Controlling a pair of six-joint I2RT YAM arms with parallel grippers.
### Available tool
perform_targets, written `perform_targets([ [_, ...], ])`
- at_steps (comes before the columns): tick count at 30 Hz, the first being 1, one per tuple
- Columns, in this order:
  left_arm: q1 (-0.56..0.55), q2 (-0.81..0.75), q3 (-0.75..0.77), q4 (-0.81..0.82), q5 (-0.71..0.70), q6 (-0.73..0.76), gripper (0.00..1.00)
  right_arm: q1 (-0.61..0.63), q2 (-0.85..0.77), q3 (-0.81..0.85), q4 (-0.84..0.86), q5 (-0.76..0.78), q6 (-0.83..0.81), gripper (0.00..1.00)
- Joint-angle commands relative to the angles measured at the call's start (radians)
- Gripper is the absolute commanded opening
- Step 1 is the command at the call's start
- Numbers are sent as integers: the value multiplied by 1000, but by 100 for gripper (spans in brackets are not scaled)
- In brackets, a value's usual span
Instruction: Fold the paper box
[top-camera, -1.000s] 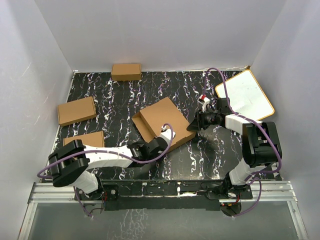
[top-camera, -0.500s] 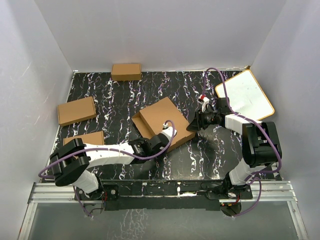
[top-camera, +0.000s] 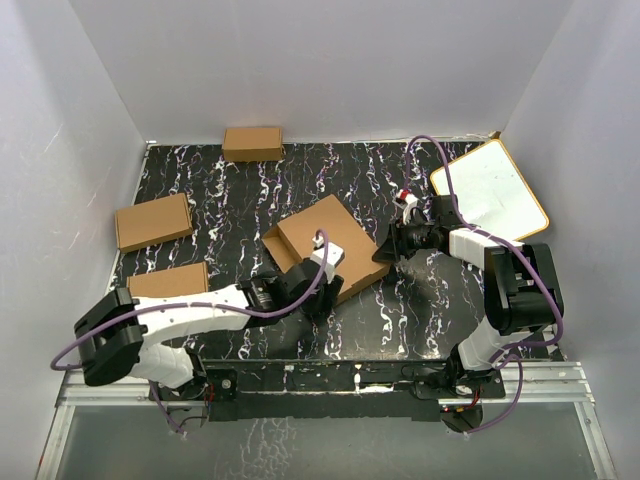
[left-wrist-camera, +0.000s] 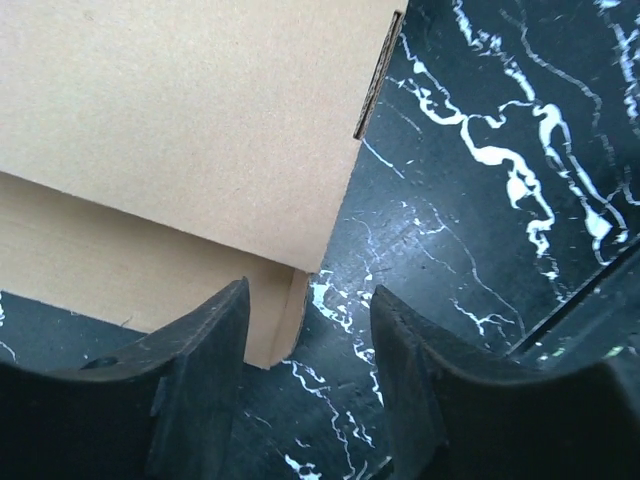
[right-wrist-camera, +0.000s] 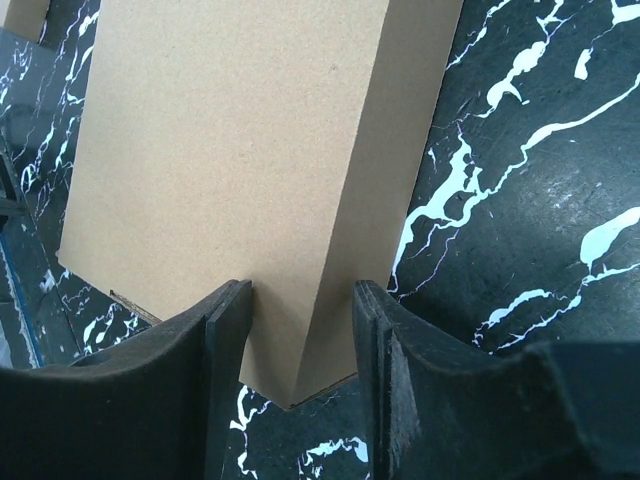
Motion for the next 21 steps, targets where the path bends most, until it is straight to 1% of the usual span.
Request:
perform_targets([
  [1,3,-96,8,-72,11,-45,53,15,31,7,-63,27,-71,50],
  [4,3,-155,-14,-75,21,-78,62,11,27,16,-80,10,-89,54],
  [6,4,-231,-64,-33,39,-122,71,10,17,25,-99,4,-113,55],
  [9,5,-355,-162,33,27,-201,81,6,3,36,-126,-3,-143,58],
  [12,7,-477,-260,60,-8,-316,85,4,-11,33,-126,-5,-157,59],
  [14,7,-553,-326,72,-36,-430,91,5,-12,33,-126,-10,-157,59],
  [15,8,-590,-363,85,-47,-495,93,4,-12,33,-126,-11,-157,58],
  [18,9,-673,-462,151,-55,-642,94,4,-10,30,-124,-15,-153,57],
  [21,9,-694,-513,177,-92,-775,94,4,-9,25,-118,-15,-145,56],
])
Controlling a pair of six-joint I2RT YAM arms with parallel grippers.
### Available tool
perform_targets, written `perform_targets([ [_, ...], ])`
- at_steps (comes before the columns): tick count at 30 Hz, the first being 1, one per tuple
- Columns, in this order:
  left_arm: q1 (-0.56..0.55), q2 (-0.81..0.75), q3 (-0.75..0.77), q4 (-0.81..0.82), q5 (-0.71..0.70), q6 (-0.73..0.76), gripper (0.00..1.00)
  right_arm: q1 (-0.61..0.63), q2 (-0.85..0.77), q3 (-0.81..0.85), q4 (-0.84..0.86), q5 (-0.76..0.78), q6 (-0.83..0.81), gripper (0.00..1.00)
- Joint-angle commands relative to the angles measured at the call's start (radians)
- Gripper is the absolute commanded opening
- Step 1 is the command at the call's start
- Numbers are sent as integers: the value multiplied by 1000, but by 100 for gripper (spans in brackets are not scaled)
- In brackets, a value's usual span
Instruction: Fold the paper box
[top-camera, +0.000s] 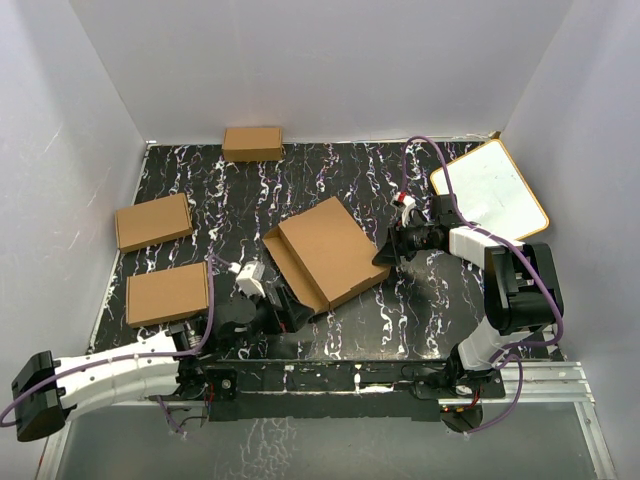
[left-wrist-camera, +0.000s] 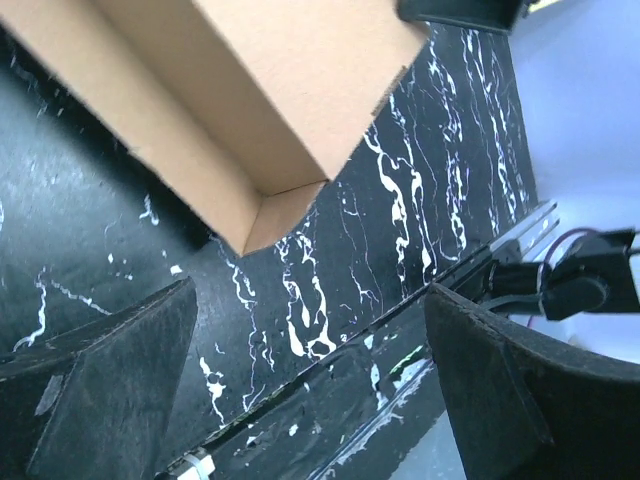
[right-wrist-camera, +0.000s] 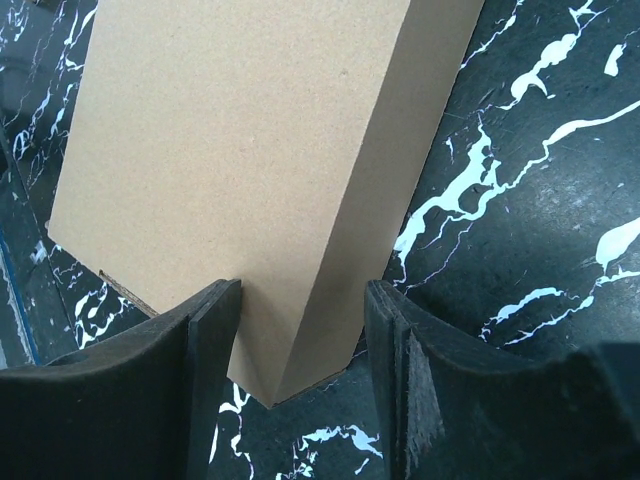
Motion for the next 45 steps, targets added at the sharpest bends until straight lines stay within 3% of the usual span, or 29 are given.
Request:
perform_targets([
  [1,6,-19,-47,63,-77,-275,95,4,-8,4,-33,7,-38,56],
  [12,6,272,7,133,-137,-493,97,5,-2,-4,-25,0,-33,55],
  [19,6,369,4,284,-135,-505,97,6,-3,-6,-23,0,-34,55],
  [27,5,464,13,351,-116,-552,96,6,-2,-9,-20,0,-34,55],
  [38,-24,555,73,302,-147,-643,90,6,1,-13,-15,1,-32,54],
  [45,-38,576,127,157,-209,-735,84,10,5,-14,-13,1,-31,54],
])
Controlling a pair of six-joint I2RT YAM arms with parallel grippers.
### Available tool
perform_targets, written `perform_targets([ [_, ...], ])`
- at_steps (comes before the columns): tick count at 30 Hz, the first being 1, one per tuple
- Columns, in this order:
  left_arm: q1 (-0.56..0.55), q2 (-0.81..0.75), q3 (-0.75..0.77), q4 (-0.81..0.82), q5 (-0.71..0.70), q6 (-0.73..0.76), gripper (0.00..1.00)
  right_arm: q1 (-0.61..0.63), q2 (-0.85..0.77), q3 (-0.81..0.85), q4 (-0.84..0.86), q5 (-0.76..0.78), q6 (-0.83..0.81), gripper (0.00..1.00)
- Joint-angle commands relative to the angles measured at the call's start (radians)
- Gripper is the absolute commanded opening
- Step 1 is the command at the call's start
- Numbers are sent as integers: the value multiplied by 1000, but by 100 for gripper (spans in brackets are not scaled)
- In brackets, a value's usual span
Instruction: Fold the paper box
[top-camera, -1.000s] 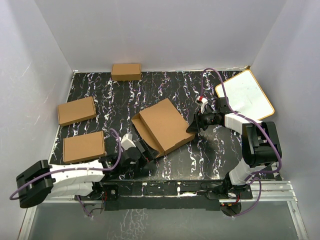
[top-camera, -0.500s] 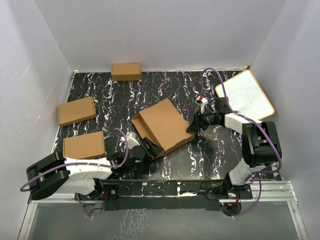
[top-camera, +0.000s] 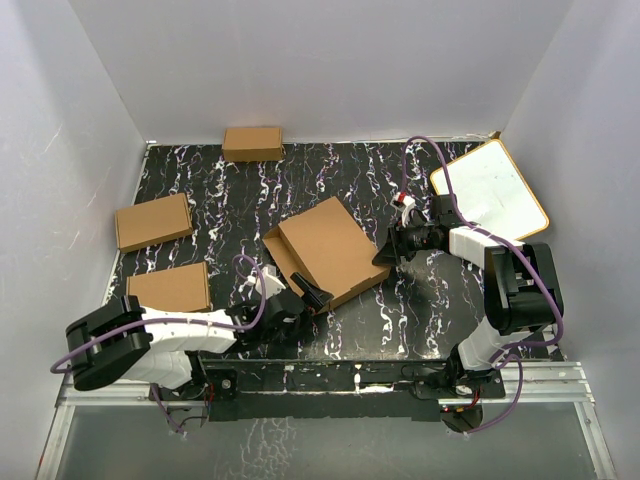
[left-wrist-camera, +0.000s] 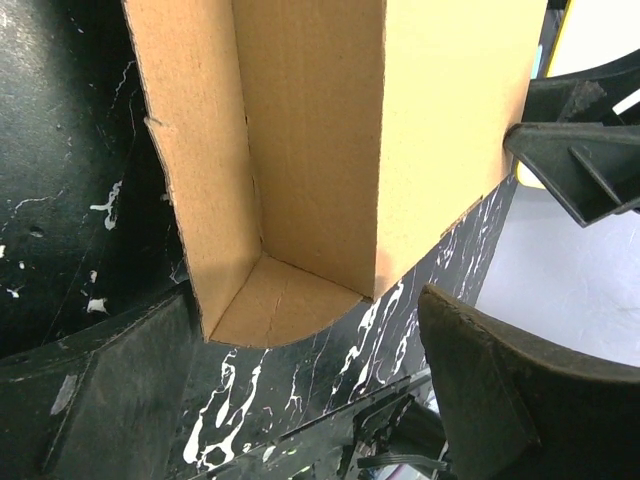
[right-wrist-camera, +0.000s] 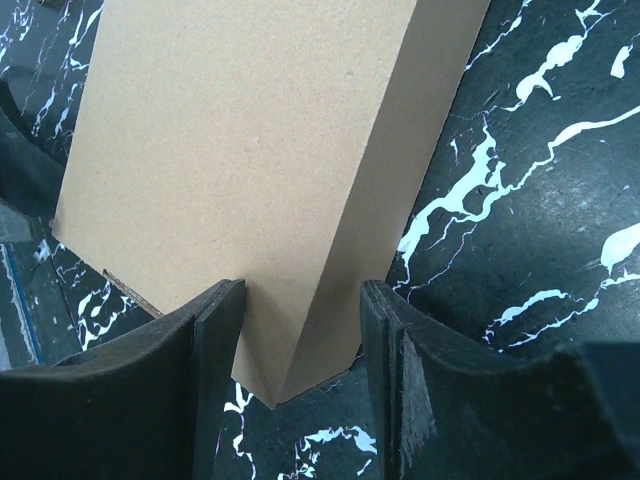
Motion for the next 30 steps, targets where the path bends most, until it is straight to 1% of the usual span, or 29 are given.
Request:
perform_targets([
  [1,-13,0,48,-97,-77,-64,84,9,4,-14,-13,10,-30,54],
  [3,-15,2,62,-118,-89,-66,83,11,3,-15,-12,10,-30,54],
  [4,-17,4,65,-127,-94,-66,81,12,3,-15,-12,11,-31,54],
  [5,-18,5,69,-126,-97,-65,79,12,3,-15,-12,12,-31,54],
  [8,-20,14,73,-119,-99,-64,78,12,4,-15,-12,14,-31,53],
  [13,-24,30,83,-104,-93,-55,71,12,5,-15,-12,13,-31,53],
  [16,-27,34,88,-102,-93,-55,70,11,4,-18,-10,13,-31,53],
  [22,-29,52,107,-104,-90,-50,61,18,8,-18,-8,18,-31,53],
  [25,-29,62,111,-98,-87,-46,58,18,8,-20,-8,18,-30,53],
  [30,-28,72,112,-81,-79,-40,49,17,9,-20,-8,18,-31,52],
])
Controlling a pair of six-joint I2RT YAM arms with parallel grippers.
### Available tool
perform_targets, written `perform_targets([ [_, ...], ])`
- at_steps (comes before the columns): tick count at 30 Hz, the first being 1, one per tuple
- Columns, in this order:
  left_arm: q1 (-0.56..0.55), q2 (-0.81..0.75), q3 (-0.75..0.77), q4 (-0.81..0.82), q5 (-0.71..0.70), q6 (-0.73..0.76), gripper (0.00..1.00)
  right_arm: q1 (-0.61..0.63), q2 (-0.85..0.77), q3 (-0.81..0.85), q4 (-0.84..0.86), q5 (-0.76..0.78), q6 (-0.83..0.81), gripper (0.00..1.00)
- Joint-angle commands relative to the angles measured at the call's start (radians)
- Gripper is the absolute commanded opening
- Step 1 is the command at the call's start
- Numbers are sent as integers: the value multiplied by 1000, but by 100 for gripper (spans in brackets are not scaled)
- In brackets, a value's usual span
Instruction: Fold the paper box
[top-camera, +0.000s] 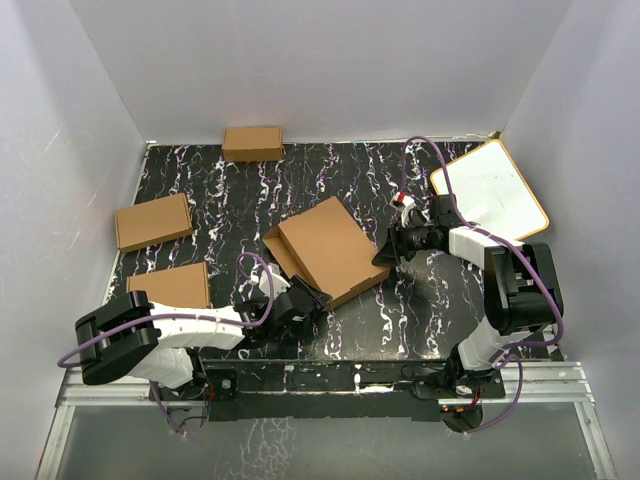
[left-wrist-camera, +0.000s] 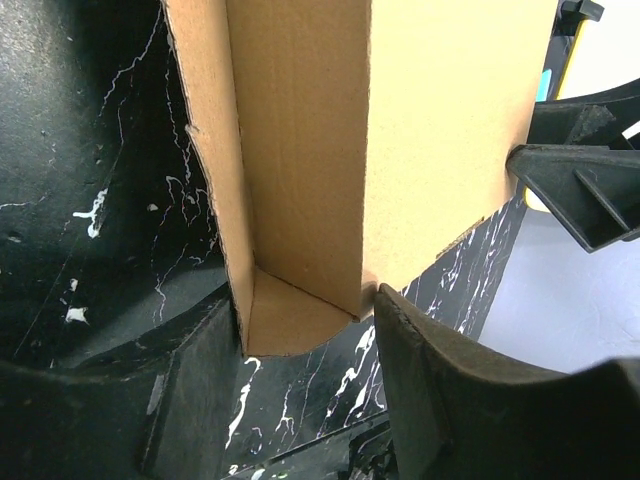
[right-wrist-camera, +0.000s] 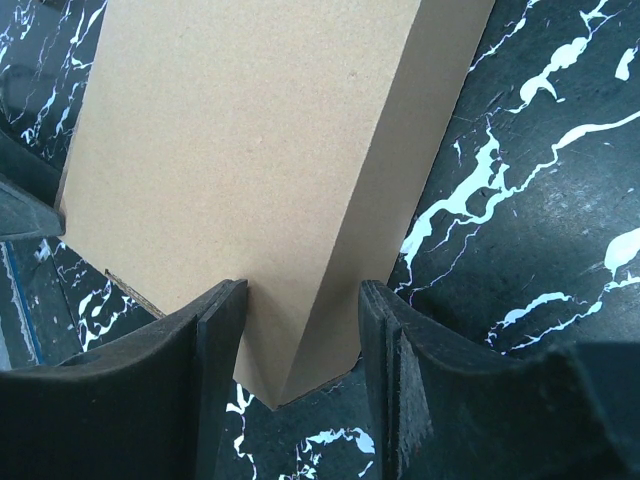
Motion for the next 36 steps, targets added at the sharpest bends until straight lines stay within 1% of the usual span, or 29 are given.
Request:
perform_targets([
  [1,-6,13,32,8,-8,13,48,13,9,-20,-9,18,-30,52],
  [7,-6,12,44,6,-6,21,42,15,10,-20,-9,19,-32,52],
  [14,-6,15,52,21,9,36,41,15,10,-20,-9,23,-31,52],
  [17,-6,15,55,12,11,56,42,14,10,-19,-8,23,-31,52],
  [21,-6,-12,35,-11,9,97,49,14,9,-18,-10,24,-31,52],
  [23,-6,-38,12,-6,7,104,51,14,9,-17,-10,25,-31,52],
  [28,-6,-74,6,-32,2,103,51,14,11,-18,-9,27,-31,52],
  [32,-6,-56,35,-48,20,108,50,14,12,-18,-9,29,-31,52],
  [36,-6,-37,49,-40,44,108,47,15,12,-18,-9,28,-31,52],
])
